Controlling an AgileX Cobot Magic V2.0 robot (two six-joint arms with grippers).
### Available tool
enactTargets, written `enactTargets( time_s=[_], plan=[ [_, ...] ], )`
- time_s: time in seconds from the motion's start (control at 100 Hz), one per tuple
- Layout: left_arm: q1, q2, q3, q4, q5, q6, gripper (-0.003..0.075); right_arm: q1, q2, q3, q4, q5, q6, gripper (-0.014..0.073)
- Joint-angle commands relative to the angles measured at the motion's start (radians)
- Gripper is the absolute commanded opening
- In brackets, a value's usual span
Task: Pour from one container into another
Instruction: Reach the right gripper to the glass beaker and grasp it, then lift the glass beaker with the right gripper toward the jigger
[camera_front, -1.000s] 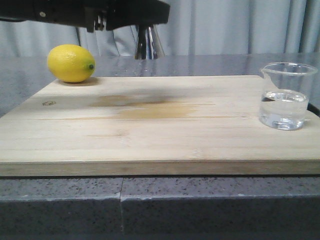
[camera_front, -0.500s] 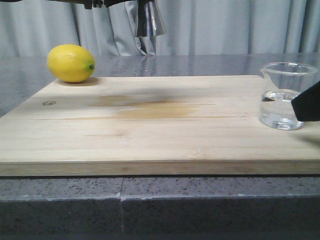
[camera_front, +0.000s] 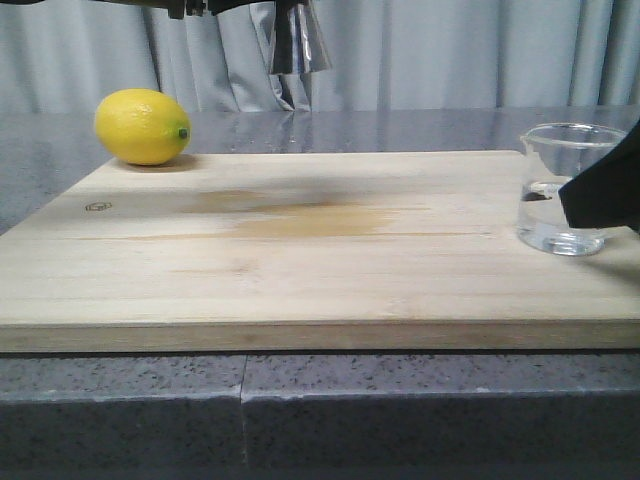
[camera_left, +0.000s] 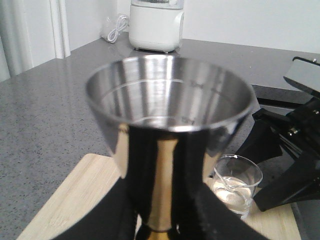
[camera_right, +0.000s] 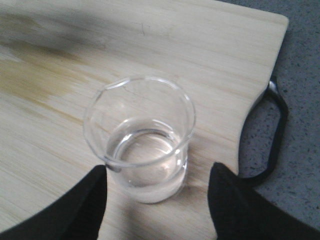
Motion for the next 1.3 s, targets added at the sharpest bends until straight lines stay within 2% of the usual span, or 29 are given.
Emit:
enactTargets(
  time_s=[0.0, 0.27, 0.81, 1.09, 1.29],
  plan=[
    [-0.011, -0.053, -0.031, -0.08, 0.064, -0.007, -0.0019, 0.005, 0.01, -0.025, 0.006, -0.08, -0.014, 0.0377],
    [-0.011, -0.053, -0.031, -0.08, 0.064, -0.007, -0.0019, 0.079, 0.078, -0.025, 0.006, -0.193, -0.014, 0.0377],
    [-0.011, -0.053, -0.031, -0.077, 0.064, -0.007, -0.0019, 0.079, 0.217, -0.025, 0.006, -0.37, -0.014, 0.0377],
    [-0.011, -0.053, -0.031, -0.07, 0.064, -0.007, -0.0019, 0.079, 0.219, -0.025, 0.005, -0.38, -0.014, 0.0371],
    [-0.011, -0.053, -0.031, -0.065, 0.064, -0.007, -0.0019, 0.079, 0.219, -0.025, 0.005, -0.373, -0.014, 0.0272]
  ],
)
